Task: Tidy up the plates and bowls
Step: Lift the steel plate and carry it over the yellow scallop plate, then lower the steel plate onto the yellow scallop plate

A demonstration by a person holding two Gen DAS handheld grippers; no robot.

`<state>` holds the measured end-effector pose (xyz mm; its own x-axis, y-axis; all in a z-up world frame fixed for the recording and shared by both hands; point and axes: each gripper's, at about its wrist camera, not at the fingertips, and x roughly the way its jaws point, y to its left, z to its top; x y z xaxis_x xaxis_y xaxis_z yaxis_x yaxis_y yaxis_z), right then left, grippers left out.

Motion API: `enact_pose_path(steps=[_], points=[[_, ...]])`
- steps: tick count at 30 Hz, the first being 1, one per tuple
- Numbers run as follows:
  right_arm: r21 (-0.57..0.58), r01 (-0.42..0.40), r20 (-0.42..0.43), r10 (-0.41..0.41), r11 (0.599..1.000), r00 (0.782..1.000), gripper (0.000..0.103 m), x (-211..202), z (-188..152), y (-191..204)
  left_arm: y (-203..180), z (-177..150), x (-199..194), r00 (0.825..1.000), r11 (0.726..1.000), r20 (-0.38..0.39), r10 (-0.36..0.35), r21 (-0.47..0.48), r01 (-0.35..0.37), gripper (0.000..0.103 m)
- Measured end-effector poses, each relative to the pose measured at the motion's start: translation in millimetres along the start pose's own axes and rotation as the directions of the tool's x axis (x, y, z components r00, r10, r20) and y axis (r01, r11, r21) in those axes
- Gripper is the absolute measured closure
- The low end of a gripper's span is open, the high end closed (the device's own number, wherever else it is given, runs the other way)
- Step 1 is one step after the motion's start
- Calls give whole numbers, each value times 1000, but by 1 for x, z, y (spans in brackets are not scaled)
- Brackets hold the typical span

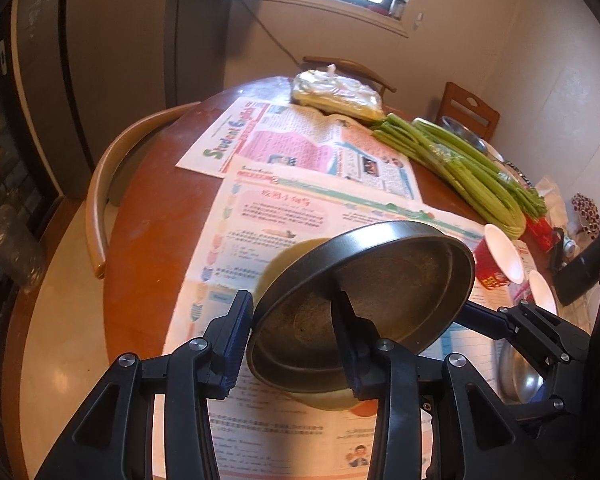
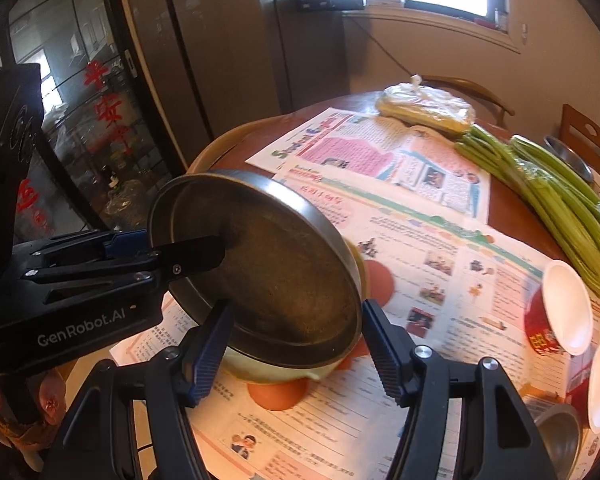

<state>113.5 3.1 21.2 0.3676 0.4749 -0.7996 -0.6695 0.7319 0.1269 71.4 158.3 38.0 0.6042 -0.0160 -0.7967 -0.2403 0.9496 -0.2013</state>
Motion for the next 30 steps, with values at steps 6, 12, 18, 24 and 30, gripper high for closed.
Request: enact_pose_path(steps=[6, 12, 18, 24, 30], points=[[-6, -6, -28, 6, 1000, 1000, 37, 13, 2, 5, 9, 1, 11, 1000, 1000, -18, -2, -12, 2, 62], [0, 4, -45, -4, 1000, 999, 37, 23, 3, 2, 11, 3, 26, 999, 1000, -41, -10, -15, 9, 62], [7, 8, -67, -8, 1000, 998, 37, 34, 4, -2, 12, 3, 42, 998, 1000, -69, -14, -21, 13, 62], [9, 12, -90, -11, 1000, 996, 37, 45, 3, -6, 13, 2, 55, 996, 1000, -91, -12, -21, 11, 62], [12, 9, -110, -8, 1000, 994, 37, 53, 2, -9, 13, 1, 60, 995, 1000, -100, -3, -15, 1, 62]])
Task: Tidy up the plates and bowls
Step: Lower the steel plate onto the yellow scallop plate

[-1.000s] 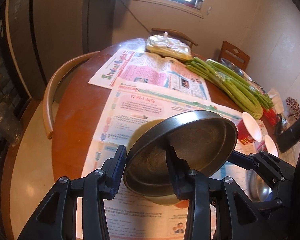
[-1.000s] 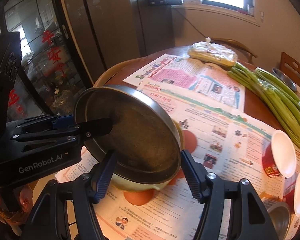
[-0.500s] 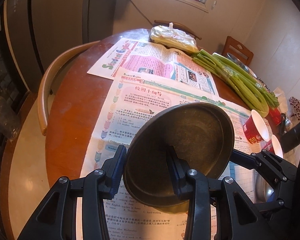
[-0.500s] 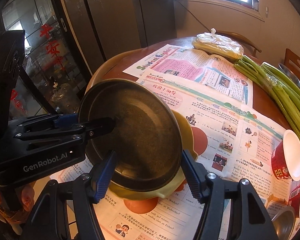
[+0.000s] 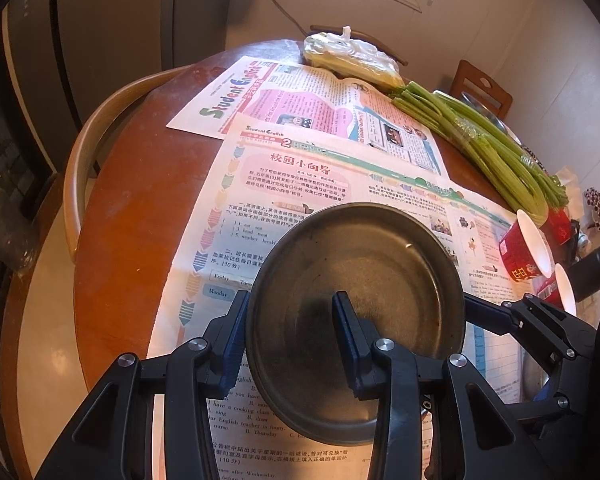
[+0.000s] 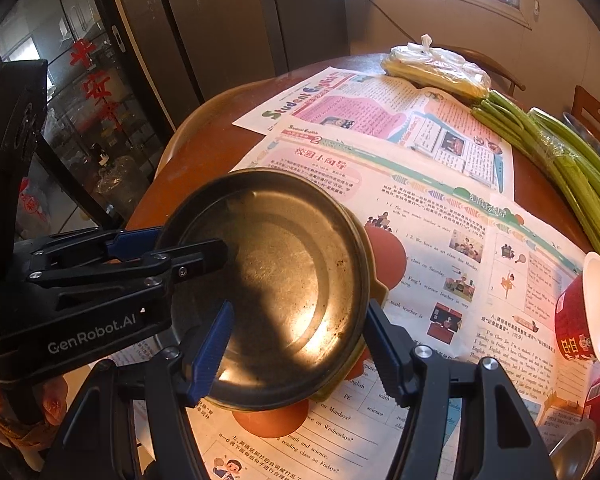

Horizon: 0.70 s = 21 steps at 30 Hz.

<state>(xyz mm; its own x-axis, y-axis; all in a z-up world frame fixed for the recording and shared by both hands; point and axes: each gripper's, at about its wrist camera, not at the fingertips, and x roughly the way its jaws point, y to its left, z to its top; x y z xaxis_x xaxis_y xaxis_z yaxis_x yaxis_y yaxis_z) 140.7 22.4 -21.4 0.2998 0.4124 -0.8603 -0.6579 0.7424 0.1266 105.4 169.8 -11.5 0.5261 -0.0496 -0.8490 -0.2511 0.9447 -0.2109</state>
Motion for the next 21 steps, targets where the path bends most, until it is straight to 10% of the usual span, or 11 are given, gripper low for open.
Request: enact_pose_path(steps=[21], points=[[-83, 41, -12, -42, 996, 999, 37, 13, -5, 15, 7, -5, 9, 1000, 1000, -21, 9, -14, -9, 62]])
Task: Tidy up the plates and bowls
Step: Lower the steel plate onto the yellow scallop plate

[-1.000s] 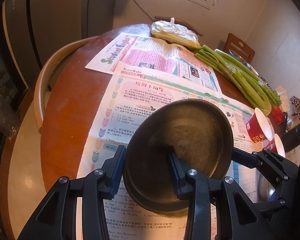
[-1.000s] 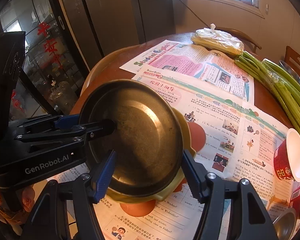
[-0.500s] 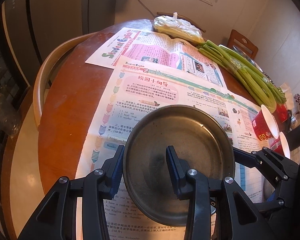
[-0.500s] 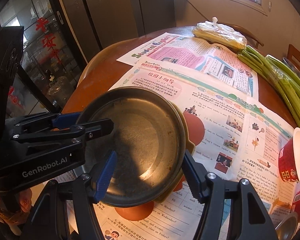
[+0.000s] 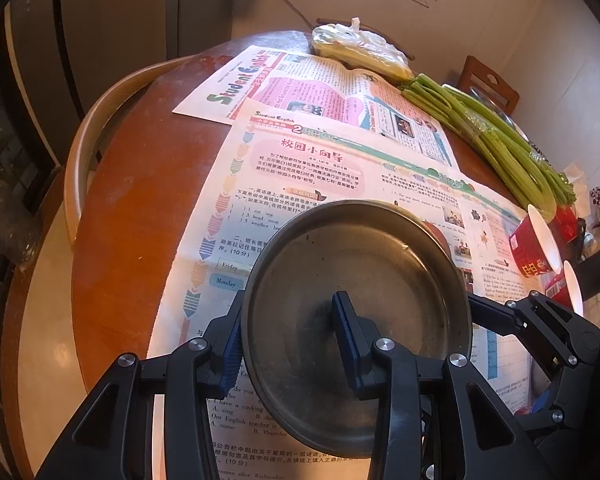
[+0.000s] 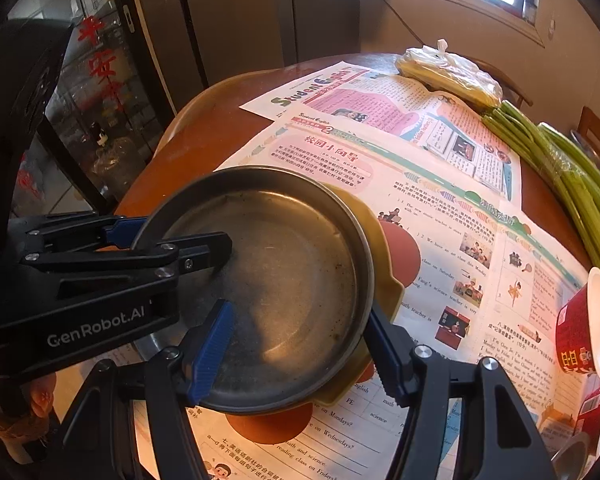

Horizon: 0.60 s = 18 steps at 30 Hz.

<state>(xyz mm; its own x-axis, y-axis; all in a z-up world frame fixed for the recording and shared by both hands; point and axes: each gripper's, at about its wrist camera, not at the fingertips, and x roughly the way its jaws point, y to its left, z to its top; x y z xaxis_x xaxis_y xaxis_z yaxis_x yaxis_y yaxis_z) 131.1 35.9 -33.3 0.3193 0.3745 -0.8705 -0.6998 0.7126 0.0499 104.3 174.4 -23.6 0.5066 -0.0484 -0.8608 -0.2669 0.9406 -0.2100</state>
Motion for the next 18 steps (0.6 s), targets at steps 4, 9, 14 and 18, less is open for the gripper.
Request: enact_pose_path(steps=[4, 9, 14, 18], points=[[-10, 3, 7, -3, 1000, 1000, 37, -1, -1, 2, 2, -1, -1, 1000, 1000, 1, -6, -5, 6, 62], [-36, 24, 3, -24, 999, 1000, 37, 0, -3, 6, 1, -2, -1, 1000, 1000, 2, 4, -1, -4, 61], [-52, 30, 5, -30, 998, 1000, 37, -1, -5, 7, 2, -3, 0, 1000, 1000, -5, 4, -5, -4, 60], [-37, 32, 34, -31, 999, 999, 37, -9, -4, 3, 1, -4, 4, 1000, 1000, -19, 8, -4, -8, 60]])
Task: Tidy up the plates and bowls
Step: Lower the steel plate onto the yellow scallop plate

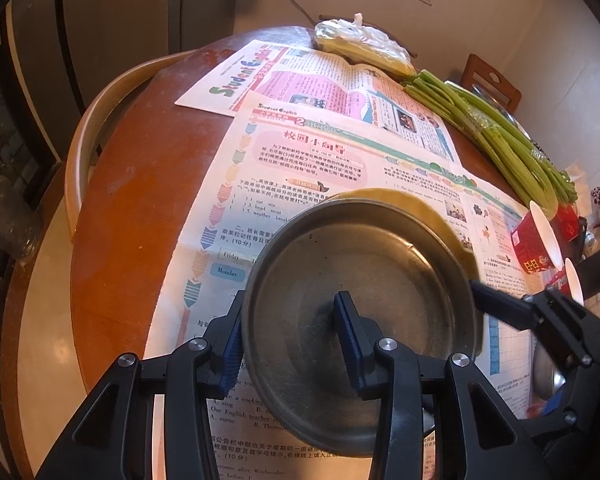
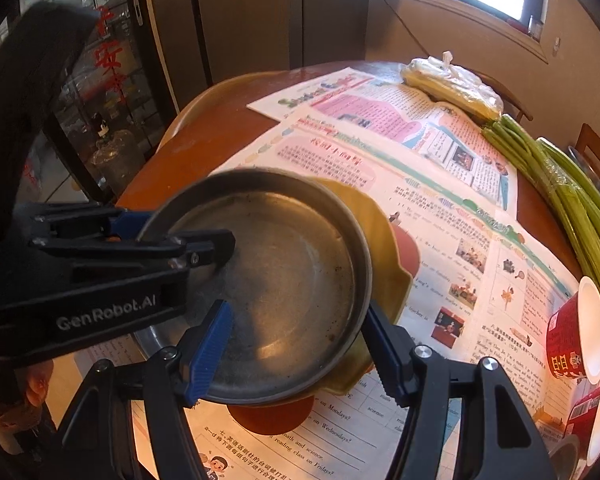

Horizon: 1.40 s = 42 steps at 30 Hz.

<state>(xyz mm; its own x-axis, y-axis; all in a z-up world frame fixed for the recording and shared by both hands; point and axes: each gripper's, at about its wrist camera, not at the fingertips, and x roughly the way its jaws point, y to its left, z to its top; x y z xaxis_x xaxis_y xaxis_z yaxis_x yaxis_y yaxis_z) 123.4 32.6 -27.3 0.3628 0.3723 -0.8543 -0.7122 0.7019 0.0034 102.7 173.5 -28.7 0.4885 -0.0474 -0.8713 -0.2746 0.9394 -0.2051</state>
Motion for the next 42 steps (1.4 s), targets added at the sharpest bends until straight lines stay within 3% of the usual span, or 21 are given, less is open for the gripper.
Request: enact_pose_path(steps=[14, 22, 26, 34, 42], points=[[40, 2, 65, -4, 999, 998, 37, -23, -3, -15, -4, -2, 2, 1000, 1000, -7, -2, -2, 2, 60], [118, 1, 98, -13, 993, 995, 36, -37, -5, -41, 5, -2, -13, 999, 999, 33, -25, -29, 26, 60], [149, 13, 101, -28, 989, 994, 36, -40, -8, -53, 17, -3, -14, 999, 997, 33, -33, -69, 35, 51], [142, 8, 48, -14, 990, 999, 36, -21, -9, -53, 19, -8, -6, 997, 993, 7, -80, -89, 80, 51], [115, -33, -11, 34, 993, 999, 36, 0, -11, -36, 11, -6, 9, 997, 994, -22, -80, -79, 78, 51]])
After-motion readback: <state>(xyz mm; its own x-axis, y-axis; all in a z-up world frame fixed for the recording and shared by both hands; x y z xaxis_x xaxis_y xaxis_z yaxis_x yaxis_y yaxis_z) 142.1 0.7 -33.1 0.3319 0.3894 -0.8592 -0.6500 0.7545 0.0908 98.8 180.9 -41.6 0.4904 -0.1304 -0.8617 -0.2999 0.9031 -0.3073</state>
